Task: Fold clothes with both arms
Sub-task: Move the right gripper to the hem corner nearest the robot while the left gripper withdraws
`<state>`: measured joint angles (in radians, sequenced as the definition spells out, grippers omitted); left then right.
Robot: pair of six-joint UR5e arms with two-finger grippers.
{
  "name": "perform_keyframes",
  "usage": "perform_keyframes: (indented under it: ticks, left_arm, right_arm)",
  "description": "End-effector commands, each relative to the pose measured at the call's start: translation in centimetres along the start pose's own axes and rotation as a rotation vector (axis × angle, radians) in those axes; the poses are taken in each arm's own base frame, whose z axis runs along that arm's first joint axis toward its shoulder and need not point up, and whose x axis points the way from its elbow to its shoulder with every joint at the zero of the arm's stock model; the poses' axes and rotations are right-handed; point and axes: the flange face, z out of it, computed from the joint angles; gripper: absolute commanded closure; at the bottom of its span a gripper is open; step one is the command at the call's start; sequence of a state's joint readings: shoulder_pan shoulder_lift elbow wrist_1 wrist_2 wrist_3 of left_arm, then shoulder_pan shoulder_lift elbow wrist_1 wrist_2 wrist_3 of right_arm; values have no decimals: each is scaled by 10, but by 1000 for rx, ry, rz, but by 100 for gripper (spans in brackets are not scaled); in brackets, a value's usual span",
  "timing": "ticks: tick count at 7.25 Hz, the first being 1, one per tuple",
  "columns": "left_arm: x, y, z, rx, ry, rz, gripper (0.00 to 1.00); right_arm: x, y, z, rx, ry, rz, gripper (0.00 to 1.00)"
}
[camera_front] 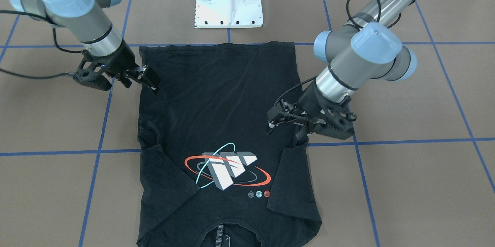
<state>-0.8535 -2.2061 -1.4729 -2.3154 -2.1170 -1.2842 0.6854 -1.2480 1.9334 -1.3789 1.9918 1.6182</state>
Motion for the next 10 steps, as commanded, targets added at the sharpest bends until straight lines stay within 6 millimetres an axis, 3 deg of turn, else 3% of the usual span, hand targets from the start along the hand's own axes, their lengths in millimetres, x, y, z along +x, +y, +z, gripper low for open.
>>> perform_keyframes:
  ticks: [1,2,3,4,5,6,7,8,10]
  left_arm:
    - [-22,46,-59,8,48,-8,0]
    - [-34,64,-80,10,54,-5,0]
    - [-39,70,-87,10,54,-5,0]
    - [-41,71,-88,11,54,-2,1]
    - [-34,74,-92,18,66,6,1]
    - [-31,74,-95,21,71,9,0]
    - [-30,75,-97,23,75,11,1]
    - [-29,75,-97,25,76,12,0]
    - [-27,77,-100,25,81,15,1]
  right_arm:
    - [39,69,-4,26,8,174,0]
    - [57,98,1,62,17,197,0]
    - [62,120,14,92,24,186,0]
    - [84,132,27,87,74,176,1]
    - [110,141,36,86,119,161,2]
    - [127,145,42,88,149,150,9]
    - [146,143,41,69,120,139,15]
    - [166,143,39,34,48,129,15]
    - [174,155,60,18,57,119,14]
